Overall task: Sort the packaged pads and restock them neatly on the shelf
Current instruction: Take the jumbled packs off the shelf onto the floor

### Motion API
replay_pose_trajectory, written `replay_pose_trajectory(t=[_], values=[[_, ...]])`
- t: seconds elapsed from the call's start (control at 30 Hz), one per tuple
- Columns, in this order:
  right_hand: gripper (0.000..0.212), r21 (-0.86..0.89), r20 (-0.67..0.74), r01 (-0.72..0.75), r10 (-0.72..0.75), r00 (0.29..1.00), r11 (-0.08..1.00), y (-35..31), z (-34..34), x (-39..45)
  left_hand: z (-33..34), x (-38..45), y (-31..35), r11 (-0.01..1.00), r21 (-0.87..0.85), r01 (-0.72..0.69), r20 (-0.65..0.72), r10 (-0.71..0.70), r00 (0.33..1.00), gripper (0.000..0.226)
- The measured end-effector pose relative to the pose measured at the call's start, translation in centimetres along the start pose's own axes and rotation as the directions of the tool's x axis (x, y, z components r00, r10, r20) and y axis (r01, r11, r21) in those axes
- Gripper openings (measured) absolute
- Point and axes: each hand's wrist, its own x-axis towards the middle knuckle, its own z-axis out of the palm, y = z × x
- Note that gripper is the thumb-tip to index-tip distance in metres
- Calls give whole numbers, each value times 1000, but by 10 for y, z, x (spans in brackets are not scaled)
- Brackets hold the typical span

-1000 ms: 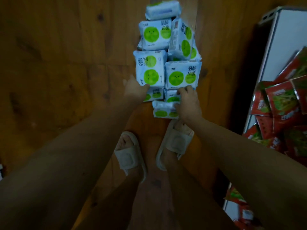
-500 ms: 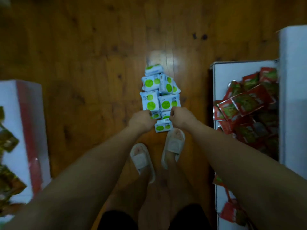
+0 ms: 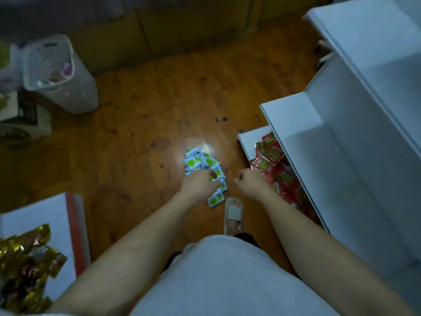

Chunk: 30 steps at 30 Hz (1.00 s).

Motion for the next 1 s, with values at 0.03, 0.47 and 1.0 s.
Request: replay_pose_trajectory(t=[0.03, 0.47, 1.0], values=[[23, 20, -41, -9, 10, 999, 1000, -2, -1, -22, -6, -14, 3, 999, 7, -38, -14, 38, 999, 32], [34, 317, -458, -180, 317, 830, 931, 37, -42, -243, -43, -146, 160, 724, 279, -631, 40, 648, 760, 27], [30, 621, -626, -216, 643, 441, 753, 217, 16, -562, 122, -409, 335, 318, 244, -916, 210, 905, 370, 28]])
